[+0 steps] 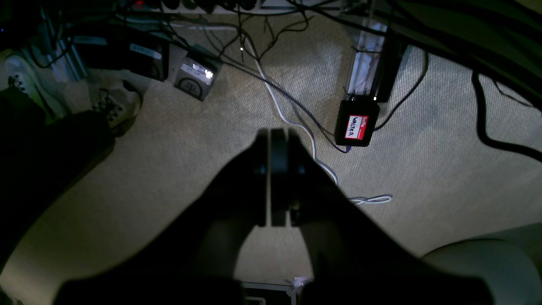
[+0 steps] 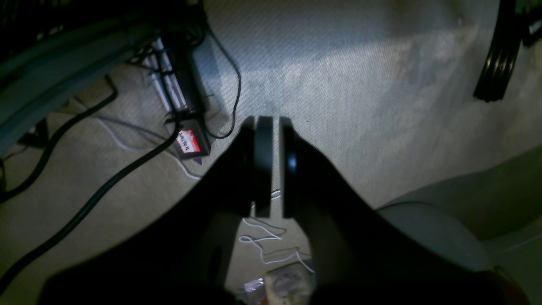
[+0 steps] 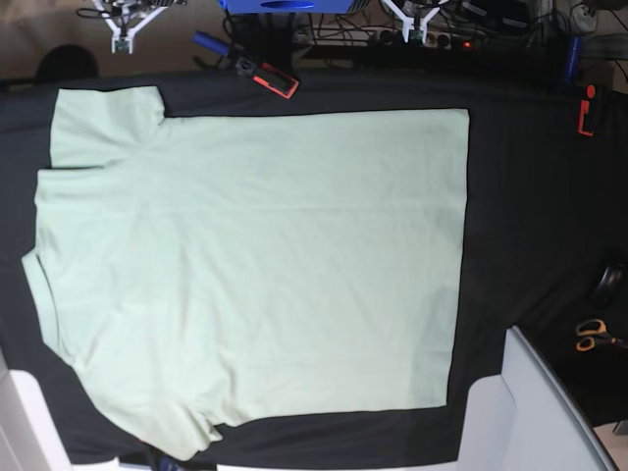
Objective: Fold the T-shirt properly
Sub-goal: 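Move both grippers from rest toward the shirt's shoulder corners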
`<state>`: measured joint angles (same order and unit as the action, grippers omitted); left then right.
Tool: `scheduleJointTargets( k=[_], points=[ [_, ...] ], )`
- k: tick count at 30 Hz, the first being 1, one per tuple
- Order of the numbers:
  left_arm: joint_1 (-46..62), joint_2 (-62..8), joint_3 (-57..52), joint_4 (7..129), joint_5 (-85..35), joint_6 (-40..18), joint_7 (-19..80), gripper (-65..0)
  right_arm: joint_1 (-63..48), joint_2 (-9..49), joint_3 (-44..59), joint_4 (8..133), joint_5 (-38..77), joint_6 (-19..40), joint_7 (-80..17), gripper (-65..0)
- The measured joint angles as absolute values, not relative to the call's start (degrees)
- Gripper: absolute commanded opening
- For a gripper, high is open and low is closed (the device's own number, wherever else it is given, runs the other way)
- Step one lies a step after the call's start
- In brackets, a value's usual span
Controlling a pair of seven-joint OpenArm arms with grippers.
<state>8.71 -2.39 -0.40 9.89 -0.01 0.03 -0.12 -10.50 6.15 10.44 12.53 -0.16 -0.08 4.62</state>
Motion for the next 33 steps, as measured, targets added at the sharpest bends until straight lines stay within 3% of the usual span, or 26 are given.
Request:
scheduleJointTargets(
  k=[33],
  points=[
    [10.1,-2.2,-0.4,13.7,0.0,0.0,-0.3,-65.0,-10.4,6.8,11.1,12.3,-0.2,-0.1,7.9,-61.2]
  ],
)
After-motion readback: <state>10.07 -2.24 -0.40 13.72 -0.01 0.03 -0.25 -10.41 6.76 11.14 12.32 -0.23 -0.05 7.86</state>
